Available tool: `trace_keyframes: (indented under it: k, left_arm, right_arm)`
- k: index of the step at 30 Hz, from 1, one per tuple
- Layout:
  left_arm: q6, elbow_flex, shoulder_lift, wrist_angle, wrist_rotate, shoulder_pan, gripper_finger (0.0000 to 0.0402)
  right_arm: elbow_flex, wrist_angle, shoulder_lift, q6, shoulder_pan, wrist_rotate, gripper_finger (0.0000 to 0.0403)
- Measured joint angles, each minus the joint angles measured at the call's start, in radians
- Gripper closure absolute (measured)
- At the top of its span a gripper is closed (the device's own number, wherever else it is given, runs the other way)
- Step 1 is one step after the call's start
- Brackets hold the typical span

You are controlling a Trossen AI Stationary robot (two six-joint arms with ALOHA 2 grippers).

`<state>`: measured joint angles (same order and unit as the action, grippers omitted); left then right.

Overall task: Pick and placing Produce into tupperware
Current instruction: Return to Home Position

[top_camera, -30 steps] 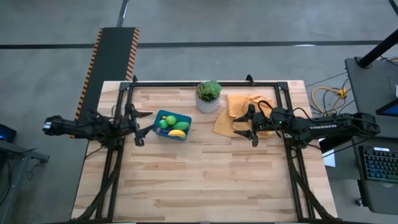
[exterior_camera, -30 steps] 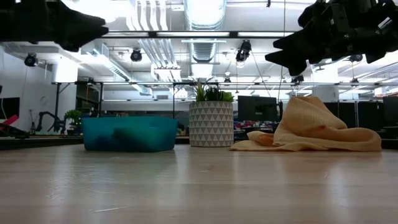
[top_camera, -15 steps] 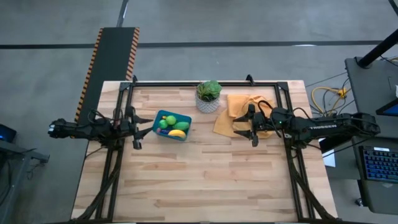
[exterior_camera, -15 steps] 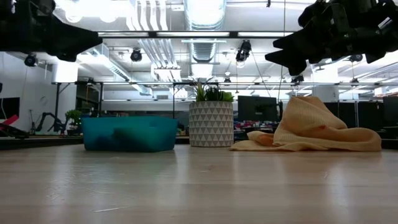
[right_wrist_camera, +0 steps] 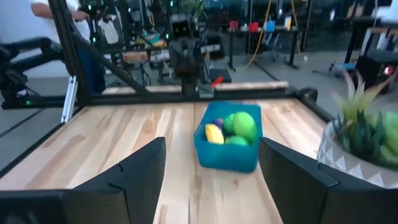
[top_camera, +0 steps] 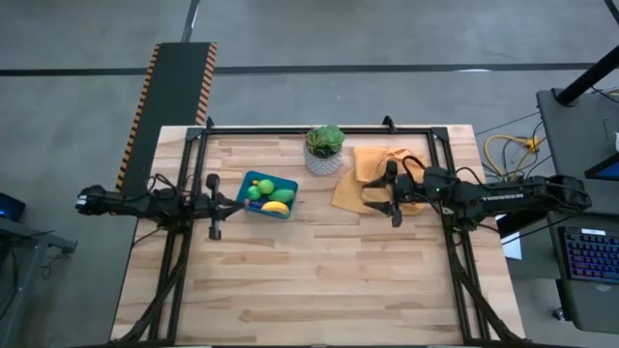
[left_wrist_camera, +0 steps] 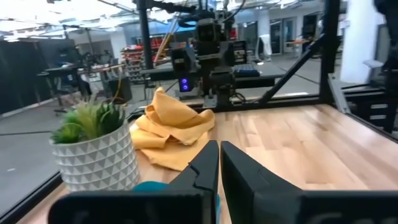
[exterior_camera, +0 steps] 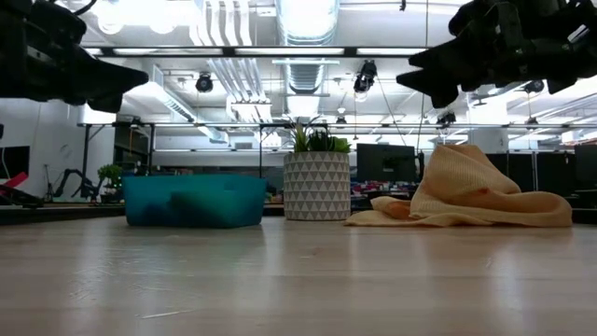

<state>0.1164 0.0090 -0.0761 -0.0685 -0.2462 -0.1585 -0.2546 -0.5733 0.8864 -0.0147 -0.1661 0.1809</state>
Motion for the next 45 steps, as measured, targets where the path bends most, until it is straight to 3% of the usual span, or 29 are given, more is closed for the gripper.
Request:
trace_keyframes:
  k: [7,12,16,23,28,40,45]
  left_arm:
    - [0.01,-0.001,0.029,0.017,0.01,0.001,0.0401]
    - [0.002,-0.001,0.042,0.018,0.008,0.001,0.0401]
    - [0.003,-0.002,0.041,0.019,0.006,0.001,0.0401]
    - [0.002,-0.002,0.031,0.02,0.002,0.001,0.0402]
    - [0.0,-0.003,0.038,0.021,0.002,0.001,0.0402]
    - [-0.029,-0.003,0.003,0.025,0.022,0.001,0.0402]
    - [-0.033,-0.004,-0.024,0.026,0.032,0.001,0.0401]
  right_arm:
    - [0.008,-0.114,0.0,0.05,0.005,-0.026,0.0156]
    - [0.094,-0.194,-0.05,0.068,0.004,-0.076,0.0156]
    - [0.154,-0.192,-0.195,0.068,0.004,-0.137,0.0156]
    - [0.204,0.052,-0.506,0.03,0.004,-0.106,0.0156]
    - [0.227,0.146,-0.626,-0.035,0.005,-0.051,0.0156]
    - [0.23,0.28,-0.547,-0.084,0.007,0.007,0.0156]
    - [0.246,0.229,-0.483,-0.086,0.011,0.036,0.0158]
